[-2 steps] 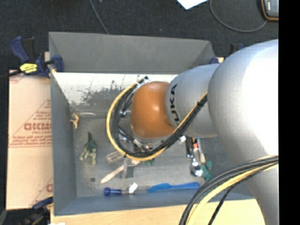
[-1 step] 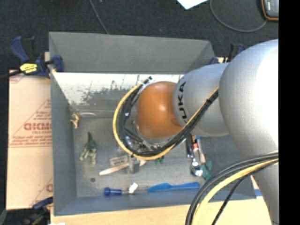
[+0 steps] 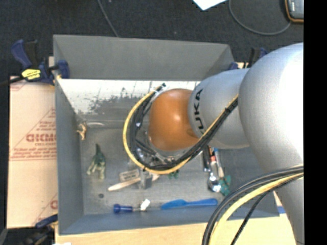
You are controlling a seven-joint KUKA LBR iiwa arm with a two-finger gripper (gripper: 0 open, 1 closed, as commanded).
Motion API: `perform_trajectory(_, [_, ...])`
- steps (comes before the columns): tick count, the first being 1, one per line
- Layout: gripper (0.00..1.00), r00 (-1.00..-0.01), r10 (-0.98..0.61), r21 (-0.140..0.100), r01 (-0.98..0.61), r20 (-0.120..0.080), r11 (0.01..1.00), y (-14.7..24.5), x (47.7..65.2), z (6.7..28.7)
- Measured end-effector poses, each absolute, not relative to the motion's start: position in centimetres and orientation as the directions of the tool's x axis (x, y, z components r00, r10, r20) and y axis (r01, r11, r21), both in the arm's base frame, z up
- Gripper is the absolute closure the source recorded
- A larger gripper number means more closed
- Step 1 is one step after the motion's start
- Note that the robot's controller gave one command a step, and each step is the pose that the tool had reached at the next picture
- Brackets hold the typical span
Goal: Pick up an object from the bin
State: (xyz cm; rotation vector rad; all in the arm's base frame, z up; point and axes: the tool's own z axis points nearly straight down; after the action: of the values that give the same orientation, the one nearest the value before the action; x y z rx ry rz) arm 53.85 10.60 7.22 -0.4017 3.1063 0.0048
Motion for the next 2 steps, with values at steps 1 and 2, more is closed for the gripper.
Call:
perform_trajectory(1, [1.00,-0.967,-0.253,0.002,-0.253,-0.013,0.968,10.6,53.9,7.7])
perform_trajectory(2, [1.00,-0.968,-0.250,0.001,-0.250,-0.009,0.968,10.5,53.8,12.8])
